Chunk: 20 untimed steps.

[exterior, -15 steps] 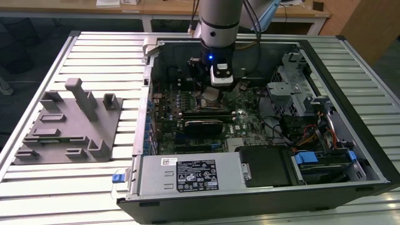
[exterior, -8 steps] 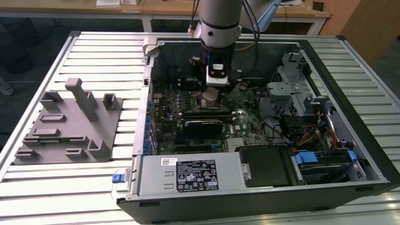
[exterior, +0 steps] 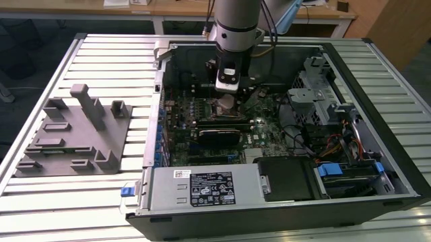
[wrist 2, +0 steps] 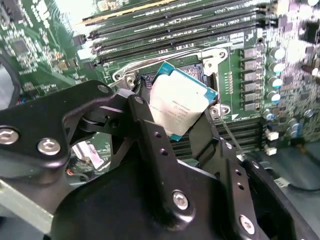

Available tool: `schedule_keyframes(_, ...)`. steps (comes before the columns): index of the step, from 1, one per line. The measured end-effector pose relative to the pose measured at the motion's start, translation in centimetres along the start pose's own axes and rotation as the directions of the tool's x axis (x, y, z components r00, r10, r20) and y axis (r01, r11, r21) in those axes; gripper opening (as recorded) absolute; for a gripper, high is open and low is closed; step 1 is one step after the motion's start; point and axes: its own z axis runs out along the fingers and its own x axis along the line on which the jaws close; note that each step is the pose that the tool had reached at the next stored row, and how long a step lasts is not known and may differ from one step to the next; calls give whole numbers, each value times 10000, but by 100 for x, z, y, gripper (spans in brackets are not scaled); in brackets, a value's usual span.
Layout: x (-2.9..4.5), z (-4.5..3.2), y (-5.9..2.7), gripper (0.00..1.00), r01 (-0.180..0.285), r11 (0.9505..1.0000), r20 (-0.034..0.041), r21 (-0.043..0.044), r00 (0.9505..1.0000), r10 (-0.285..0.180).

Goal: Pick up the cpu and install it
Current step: 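Place the cpu into insertion slot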

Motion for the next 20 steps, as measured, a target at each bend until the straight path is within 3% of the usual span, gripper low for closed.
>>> schedule_keyframes(5, 0, 7, 0, 55, -903, 9959, 25, 6, 9959, 903)
schedule_keyframes(10, 0, 17, 0, 55, -1809, 9835, 50, 9, 9835, 1809)
schedule_keyframes(14, 0, 25, -1, 55, -2512, 9679, 70, 11, 9679, 2512)
schedule_keyframes(20, 0, 36, -1, 55, -3555, 9347, 101, 10, 9346, 3555)
